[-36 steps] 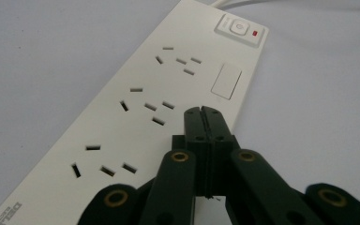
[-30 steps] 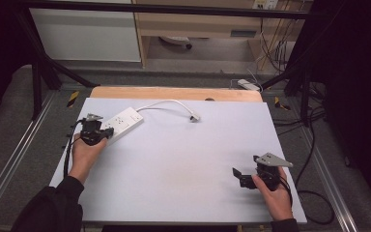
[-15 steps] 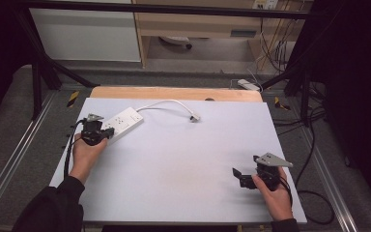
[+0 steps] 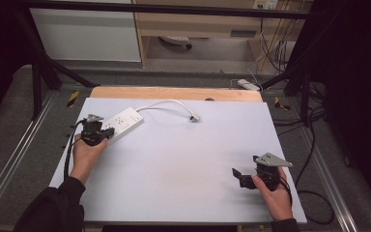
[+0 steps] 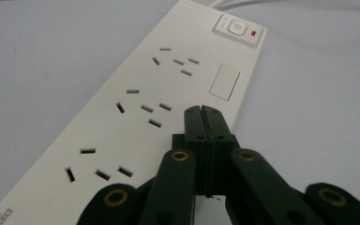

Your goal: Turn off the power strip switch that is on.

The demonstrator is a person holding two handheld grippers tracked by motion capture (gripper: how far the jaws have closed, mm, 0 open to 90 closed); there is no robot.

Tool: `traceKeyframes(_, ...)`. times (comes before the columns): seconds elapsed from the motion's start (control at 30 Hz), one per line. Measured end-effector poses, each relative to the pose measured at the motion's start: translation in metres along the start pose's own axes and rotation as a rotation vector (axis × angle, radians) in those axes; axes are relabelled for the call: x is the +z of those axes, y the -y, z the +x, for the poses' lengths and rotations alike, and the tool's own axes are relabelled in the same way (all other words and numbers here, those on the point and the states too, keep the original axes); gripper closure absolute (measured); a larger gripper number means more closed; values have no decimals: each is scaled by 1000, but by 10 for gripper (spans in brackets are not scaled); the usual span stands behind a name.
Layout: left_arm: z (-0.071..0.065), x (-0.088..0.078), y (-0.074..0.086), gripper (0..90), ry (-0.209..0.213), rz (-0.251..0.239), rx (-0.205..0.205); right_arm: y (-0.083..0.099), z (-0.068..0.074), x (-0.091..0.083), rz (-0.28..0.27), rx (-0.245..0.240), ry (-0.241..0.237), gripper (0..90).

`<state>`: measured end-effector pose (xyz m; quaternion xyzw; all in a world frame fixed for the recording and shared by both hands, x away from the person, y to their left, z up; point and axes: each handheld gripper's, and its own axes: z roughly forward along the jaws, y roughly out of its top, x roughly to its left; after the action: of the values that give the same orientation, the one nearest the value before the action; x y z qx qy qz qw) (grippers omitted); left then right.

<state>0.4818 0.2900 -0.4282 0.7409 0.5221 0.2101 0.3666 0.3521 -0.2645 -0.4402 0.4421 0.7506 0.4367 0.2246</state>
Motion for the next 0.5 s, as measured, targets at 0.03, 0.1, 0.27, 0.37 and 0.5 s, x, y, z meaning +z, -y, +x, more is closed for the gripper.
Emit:
traceKeyframes(0.03,0,0,0,900,0,0,0,0,0,0,0,-1,0,26)
traceKeyframes(0.1,0,0,0,900,2,0,1,0,0,0,0,-1,0,26)
traceKeyframes(0.27,0,0,1,900,-1,-3,9,0,0,0,3,-4,-3,26)
traceKeyframes(0.37,0,0,1,900,0,-5,4,0,0,1,4,-7,-3,26)
traceKeyframes(0.5,0,0,1,900,-1,-4,15,0,0,1,4,-7,-3,26)
